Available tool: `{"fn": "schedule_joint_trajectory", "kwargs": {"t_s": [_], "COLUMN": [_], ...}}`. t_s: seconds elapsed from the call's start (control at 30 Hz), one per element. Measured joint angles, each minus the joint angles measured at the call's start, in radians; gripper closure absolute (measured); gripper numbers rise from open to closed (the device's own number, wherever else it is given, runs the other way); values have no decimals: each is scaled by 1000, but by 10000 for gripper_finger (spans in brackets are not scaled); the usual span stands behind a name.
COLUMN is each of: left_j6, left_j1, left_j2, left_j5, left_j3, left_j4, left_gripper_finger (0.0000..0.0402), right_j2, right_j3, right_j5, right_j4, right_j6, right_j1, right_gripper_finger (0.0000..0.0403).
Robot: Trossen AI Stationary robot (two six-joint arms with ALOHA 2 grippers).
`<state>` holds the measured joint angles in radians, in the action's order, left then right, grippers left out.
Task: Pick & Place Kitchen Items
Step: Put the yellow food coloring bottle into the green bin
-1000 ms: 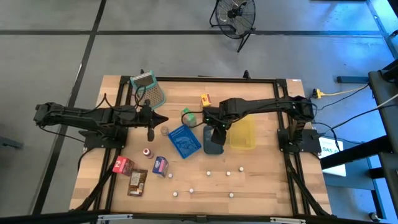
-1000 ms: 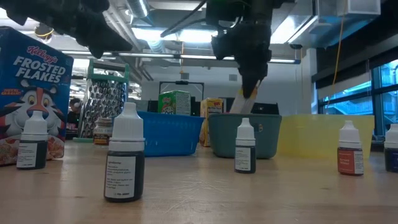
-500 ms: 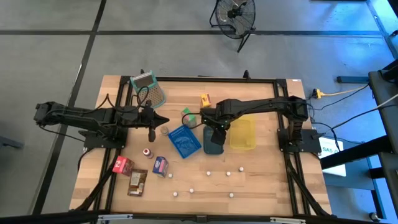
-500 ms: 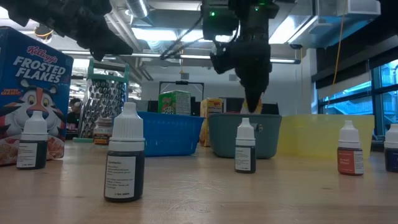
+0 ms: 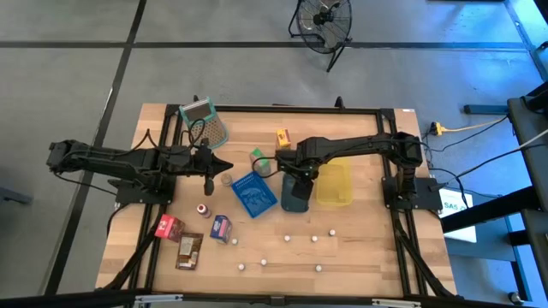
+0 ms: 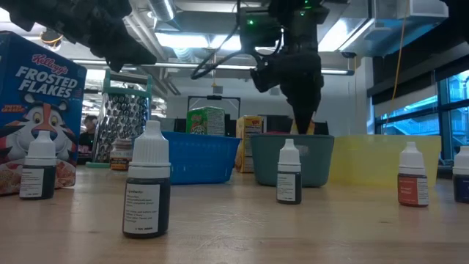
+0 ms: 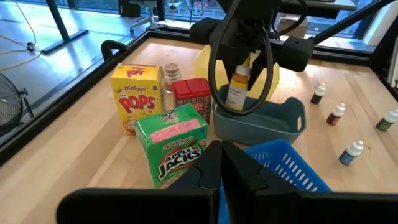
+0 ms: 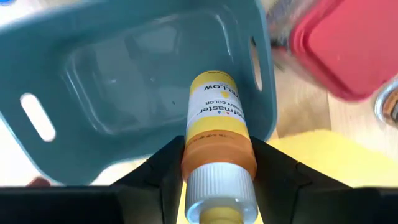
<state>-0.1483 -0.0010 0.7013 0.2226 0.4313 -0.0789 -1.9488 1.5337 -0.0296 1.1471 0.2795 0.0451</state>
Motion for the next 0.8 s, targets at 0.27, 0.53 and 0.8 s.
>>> {"fn": "schedule_joint_trajectory", "kwargs": {"t_s": [0.27,0.53,0.8], "left_j6": [-14,-14,-14], "left_j1": [0,-25,-39], "left_j2": [0,0,0], "left_j5": [0,0,0], "left_j3": [0,0,0], "left_j4": [0,0,0], "left_gripper_finger": [398,398,398], "right_j2": [0,0,0], "right_j3": [0,0,0], "right_j5": [2,0,-23], "right_j4": [-16,52,77], "right_j6": [-5,31,53], "right_j1": [2,2,2], "right_gripper_finger": [246,246,246]}}
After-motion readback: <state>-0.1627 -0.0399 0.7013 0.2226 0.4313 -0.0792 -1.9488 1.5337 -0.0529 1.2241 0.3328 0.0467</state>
